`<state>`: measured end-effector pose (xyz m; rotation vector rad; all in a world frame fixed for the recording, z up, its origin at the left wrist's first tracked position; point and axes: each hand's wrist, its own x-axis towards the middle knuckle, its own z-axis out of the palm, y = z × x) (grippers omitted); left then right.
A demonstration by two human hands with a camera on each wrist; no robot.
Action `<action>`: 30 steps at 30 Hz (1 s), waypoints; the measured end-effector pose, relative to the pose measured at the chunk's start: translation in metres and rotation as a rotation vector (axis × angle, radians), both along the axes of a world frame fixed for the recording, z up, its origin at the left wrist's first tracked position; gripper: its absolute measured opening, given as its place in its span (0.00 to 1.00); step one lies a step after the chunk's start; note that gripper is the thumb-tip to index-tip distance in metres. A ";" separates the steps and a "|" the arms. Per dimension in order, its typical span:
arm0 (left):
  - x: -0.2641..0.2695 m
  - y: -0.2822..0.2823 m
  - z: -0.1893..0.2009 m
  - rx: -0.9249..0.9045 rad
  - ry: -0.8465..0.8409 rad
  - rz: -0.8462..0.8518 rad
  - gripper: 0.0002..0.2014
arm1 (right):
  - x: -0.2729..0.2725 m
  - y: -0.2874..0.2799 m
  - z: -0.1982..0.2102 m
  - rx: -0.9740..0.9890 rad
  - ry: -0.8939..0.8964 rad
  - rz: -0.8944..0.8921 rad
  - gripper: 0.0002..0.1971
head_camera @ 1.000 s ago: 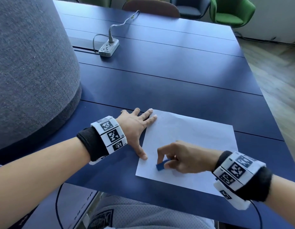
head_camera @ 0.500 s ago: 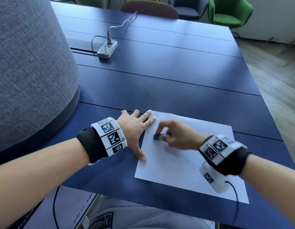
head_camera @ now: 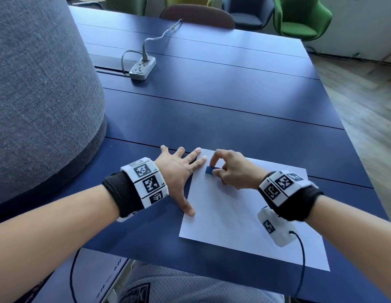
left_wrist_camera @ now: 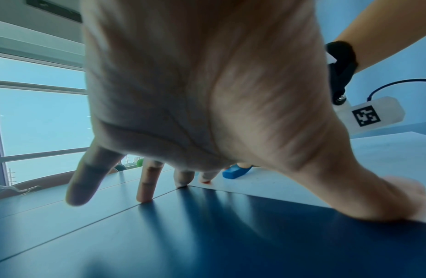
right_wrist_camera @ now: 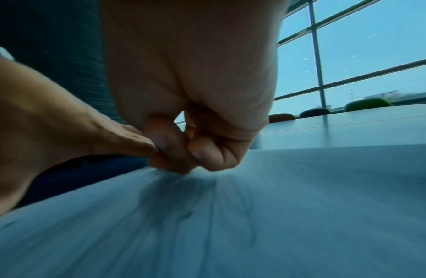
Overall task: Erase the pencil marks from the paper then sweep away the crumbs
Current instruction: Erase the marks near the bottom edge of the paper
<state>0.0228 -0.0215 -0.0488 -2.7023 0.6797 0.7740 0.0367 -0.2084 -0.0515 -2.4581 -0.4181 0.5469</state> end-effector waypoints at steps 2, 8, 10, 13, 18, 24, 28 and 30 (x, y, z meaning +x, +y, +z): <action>0.000 0.000 -0.001 -0.003 0.000 0.000 0.73 | -0.013 0.001 -0.004 0.003 0.019 0.072 0.04; 0.000 0.000 0.001 0.003 0.017 0.008 0.73 | -0.012 -0.002 0.001 -0.053 -0.031 0.072 0.05; -0.001 0.000 0.001 0.001 0.013 0.007 0.73 | -0.012 -0.002 0.003 -0.055 -0.101 0.074 0.04; -0.002 0.001 0.000 -0.016 0.012 0.011 0.73 | -0.034 -0.007 0.003 -0.132 -0.097 0.196 0.05; -0.008 0.001 -0.002 -0.049 0.007 0.005 0.73 | -0.073 -0.042 0.009 -0.242 -0.255 0.018 0.09; -0.024 -0.010 -0.010 -0.059 -0.008 -0.017 0.74 | -0.133 -0.097 0.007 0.040 -0.338 -0.443 0.05; -0.026 -0.023 -0.007 -0.059 -0.006 -0.027 0.73 | -0.159 -0.096 -0.020 0.006 -0.392 -0.529 0.04; -0.026 -0.026 -0.006 -0.067 -0.007 -0.018 0.73 | -0.161 -0.098 -0.029 -0.042 -0.421 -0.518 0.05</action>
